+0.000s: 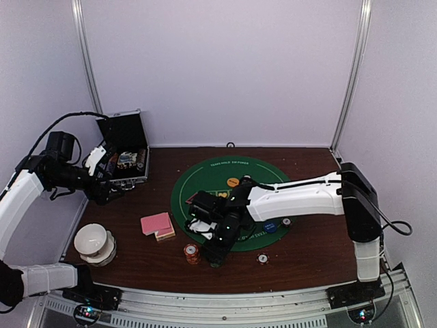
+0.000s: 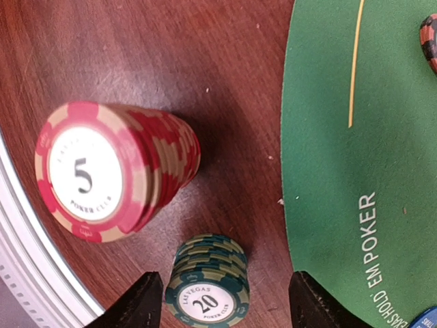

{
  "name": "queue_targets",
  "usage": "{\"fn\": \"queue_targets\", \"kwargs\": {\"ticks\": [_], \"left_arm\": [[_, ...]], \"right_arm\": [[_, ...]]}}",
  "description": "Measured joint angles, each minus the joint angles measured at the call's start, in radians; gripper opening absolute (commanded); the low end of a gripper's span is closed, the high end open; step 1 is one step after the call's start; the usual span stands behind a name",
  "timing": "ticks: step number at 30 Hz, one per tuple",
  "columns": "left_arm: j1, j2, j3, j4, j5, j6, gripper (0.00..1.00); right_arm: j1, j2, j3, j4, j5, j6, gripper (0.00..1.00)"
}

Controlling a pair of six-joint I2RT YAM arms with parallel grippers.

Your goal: Distribute texas hold em gaming equipment

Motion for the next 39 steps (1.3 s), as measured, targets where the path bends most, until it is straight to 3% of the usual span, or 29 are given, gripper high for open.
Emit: {"fn": "queue_targets", "kwargs": {"ticks": [6,13,39], "left_arm": [[0.0,-0.001,0.0,0.0,0.0,0.0,0.98],[0.0,-0.011,0.0,0.0,0.0,0.002,0.97],[0.0,-0.023,0.0,-0.006,0.0,0.003,0.98]], "right_arm": [[0.013,0.0,-0.016,-0.003,-0.003,-0.003,0.69],[0.015,0.0,-0.017,-0.003,-0.014,-0.006,0.6],[0.016,0.0,-0.03,0.002,-0.023,-0.002,0.45]]}}
